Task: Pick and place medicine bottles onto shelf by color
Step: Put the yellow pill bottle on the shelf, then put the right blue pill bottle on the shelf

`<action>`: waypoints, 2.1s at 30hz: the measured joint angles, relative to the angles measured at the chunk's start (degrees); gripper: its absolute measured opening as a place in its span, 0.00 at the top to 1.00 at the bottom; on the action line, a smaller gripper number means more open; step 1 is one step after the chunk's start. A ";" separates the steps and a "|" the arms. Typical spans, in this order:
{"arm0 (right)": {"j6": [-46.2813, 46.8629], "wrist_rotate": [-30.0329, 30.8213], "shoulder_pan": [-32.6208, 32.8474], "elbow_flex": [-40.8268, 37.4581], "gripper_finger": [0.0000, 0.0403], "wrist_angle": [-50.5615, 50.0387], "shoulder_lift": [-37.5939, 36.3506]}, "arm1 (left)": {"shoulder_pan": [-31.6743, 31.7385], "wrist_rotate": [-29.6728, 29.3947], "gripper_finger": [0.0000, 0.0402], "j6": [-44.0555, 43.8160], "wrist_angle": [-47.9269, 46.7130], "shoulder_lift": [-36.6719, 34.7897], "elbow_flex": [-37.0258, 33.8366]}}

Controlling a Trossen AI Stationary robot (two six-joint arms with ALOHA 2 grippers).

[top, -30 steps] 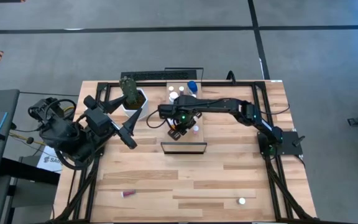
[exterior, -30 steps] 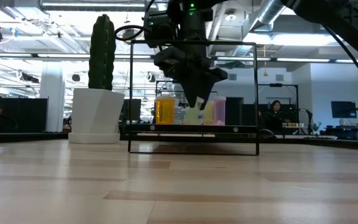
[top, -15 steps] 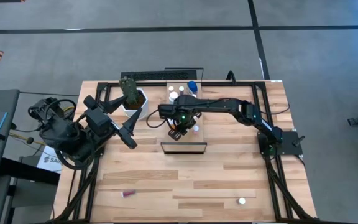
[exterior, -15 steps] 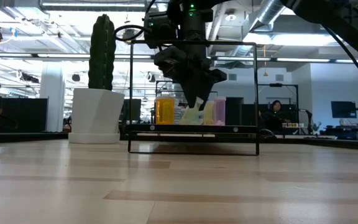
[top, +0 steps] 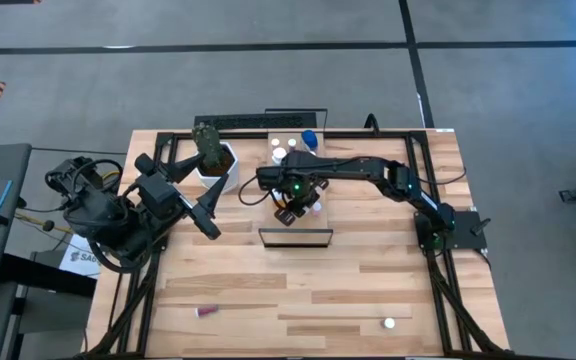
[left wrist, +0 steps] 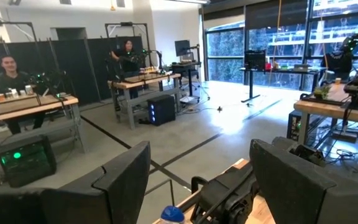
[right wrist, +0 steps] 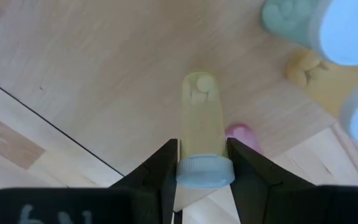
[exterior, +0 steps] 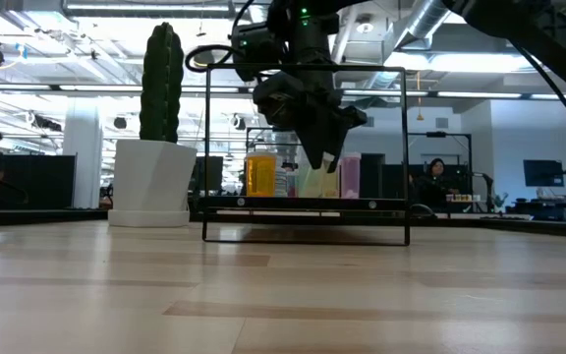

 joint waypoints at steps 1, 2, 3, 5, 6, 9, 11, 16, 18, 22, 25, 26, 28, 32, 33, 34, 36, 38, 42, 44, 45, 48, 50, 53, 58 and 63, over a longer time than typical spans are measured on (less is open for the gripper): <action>-0.04 -0.01 0.00 0.00 0.65 0.00 0.00 | 0.01 0.00 0.34 -0.07 0.00 0.00 0.01; -0.17 -0.04 0.00 0.00 0.65 0.02 0.00 | -0.01 0.00 0.34 -0.20 0.00 0.00 0.01; -0.49 -0.07 0.00 0.00 0.65 0.05 0.00 | -0.01 0.00 0.34 -0.24 0.00 0.00 0.01; -1.21 -0.08 0.04 0.00 0.65 0.37 -0.04 | 0.01 0.00 0.34 -0.24 0.00 0.00 0.01; -1.27 -0.09 0.04 0.00 0.64 0.52 -0.04 | -0.01 0.00 0.34 -0.25 0.00 0.00 0.01; -1.42 -0.09 0.02 0.00 0.62 1.17 -0.07 | 0.01 0.00 0.34 -0.35 0.00 0.00 0.01; -1.50 -0.09 0.02 0.00 0.60 1.31 -0.07 | 0.01 0.00 0.34 -0.39 0.00 0.00 0.01; -1.51 -0.07 0.02 0.00 0.57 1.36 -0.07 | 0.01 -0.04 0.34 -0.41 0.00 0.00 -0.01; -1.51 -0.07 0.02 0.00 0.56 1.36 -0.09 | 0.01 -0.06 0.34 -0.42 0.00 0.00 0.01; -1.51 -0.07 0.02 0.00 0.55 1.36 -0.09 | 0.01 -0.08 0.34 -0.42 0.00 0.00 0.01; -1.52 -0.05 0.02 0.00 0.54 1.37 -0.09 | 0.01 -0.09 0.34 -0.43 0.00 0.00 0.01; -1.53 -0.04 0.02 0.00 0.54 1.38 -0.09 | 0.01 -0.11 0.34 -0.41 0.00 0.00 0.01; -1.55 -0.04 0.02 0.00 0.54 1.34 -0.09 | -0.01 -0.11 0.34 -0.41 -0.02 0.00 0.01; -2.75 -0.04 0.02 2.66 0.55 -1.73 -0.12 | 0.00 -0.14 0.34 -0.42 -0.01 0.00 0.01; -3.02 -0.04 0.00 3.68 0.55 -2.44 -0.19 | 0.01 -0.15 0.34 -0.43 -0.02 0.00 0.01; -3.27 -0.04 0.02 4.66 0.56 -2.53 -0.20 | 0.00 -0.15 0.34 -0.41 -0.02 0.00 0.01; -4.04 -0.04 0.02 6.73 0.56 -2.53 -0.30 | -0.01 -0.15 0.34 -0.41 -0.01 0.00 -0.01; -4.52 -0.03 0.07 8.72 0.56 -2.51 -1.25 | -0.01 -0.18 0.34 -0.41 -0.01 0.02 -0.01; -7.35 0.02 0.50 10.09 0.57 -2.50 -4.78 | -0.01 -0.20 0.34 -1.40 -0.07 0.02 0.01; -7.79 0.16 0.85 10.08 0.57 -2.57 -6.93 | 0.00 -0.19 0.34 -2.13 -0.17 0.02 0.01; -8.24 0.54 0.89 10.04 0.57 -2.56 -8.36 | -0.01 -0.17 0.34 -2.51 -0.23 0.02 -0.01; -9.10 1.75 1.87 10.05 0.57 -2.53 -13.42 | -0.01 -0.16 0.34 -3.65 -0.53 0.02 0.01; -10.34 1.98 3.20 10.03 0.57 -2.60 -17.29 | -0.01 0.09 0.34 -4.73 -0.62 0.04 -0.01; -11.49 3.66 6.87 8.91 0.57 -2.57 -23.51 | 0.01 0.37 0.34 -7.21 -1.10 0.04 0.01; -7.75 13.78 16.10 2.32 0.57 -2.54 -34.06 | 0.01 0.45 0.34 -16.50 -5.26 0.04 0.01; 2.00 20.23 26.85 -9.96 0.57 -2.59 -45.51 | 0.82 5.62 0.34 -31.80 -11.72 0.04 -1.06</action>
